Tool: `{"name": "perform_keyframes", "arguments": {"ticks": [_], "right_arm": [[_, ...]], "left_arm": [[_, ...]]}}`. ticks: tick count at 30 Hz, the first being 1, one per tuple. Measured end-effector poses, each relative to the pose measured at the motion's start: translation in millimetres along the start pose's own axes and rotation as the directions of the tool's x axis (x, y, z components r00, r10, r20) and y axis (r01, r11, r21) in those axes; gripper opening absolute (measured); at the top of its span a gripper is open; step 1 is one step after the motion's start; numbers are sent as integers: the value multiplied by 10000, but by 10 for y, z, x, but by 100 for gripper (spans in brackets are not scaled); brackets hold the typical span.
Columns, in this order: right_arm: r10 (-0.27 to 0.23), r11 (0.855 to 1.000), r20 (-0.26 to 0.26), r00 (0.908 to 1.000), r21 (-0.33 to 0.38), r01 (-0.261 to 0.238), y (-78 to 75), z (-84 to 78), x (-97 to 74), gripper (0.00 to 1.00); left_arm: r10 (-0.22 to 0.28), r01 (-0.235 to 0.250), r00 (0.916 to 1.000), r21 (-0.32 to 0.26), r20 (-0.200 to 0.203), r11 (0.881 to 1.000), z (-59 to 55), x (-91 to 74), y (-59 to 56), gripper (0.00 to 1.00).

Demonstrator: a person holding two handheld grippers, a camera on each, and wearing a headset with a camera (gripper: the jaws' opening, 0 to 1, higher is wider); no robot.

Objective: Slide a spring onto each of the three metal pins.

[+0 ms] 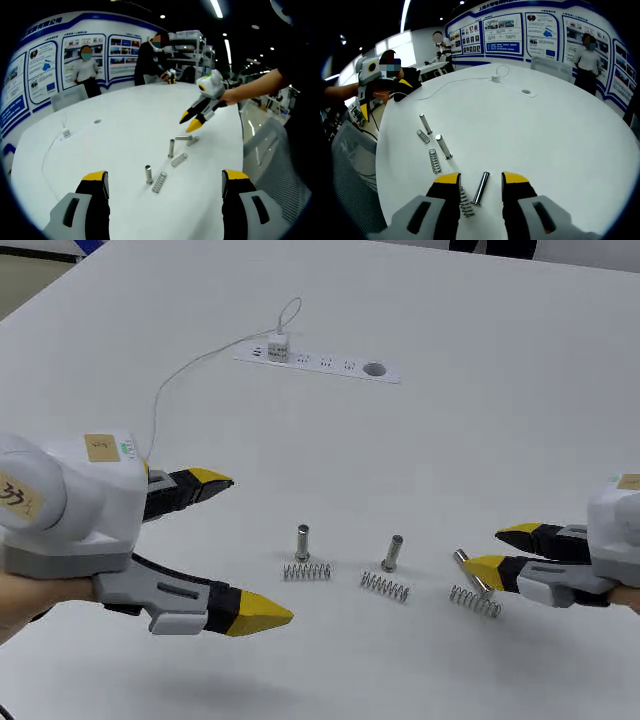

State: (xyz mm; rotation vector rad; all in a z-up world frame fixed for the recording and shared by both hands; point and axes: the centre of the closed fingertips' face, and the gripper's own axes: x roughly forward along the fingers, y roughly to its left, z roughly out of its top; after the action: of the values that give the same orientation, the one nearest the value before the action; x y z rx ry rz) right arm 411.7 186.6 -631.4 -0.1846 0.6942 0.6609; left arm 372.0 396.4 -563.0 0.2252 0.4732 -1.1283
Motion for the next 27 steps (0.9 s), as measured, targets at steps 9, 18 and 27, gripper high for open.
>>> {"name": "perform_keyframes", "arguments": {"ticks": [9,18,27], "right_arm": [[-203,9996,-584,9981,174,213,-28,-92,193,25],[-359,9987,-1031,9940,320,394,-89,-179,323,18],[-485,9975,-1450,9882,433,553,-110,-235,389,15]], "left_arm": [[96,-95,9999,-123,50,9999,-8,-15,20,96],[123,-125,9999,-284,-70,9995,-53,-41,33,96],[150,-153,9998,-360,-103,9992,-68,-47,43,95]]}}
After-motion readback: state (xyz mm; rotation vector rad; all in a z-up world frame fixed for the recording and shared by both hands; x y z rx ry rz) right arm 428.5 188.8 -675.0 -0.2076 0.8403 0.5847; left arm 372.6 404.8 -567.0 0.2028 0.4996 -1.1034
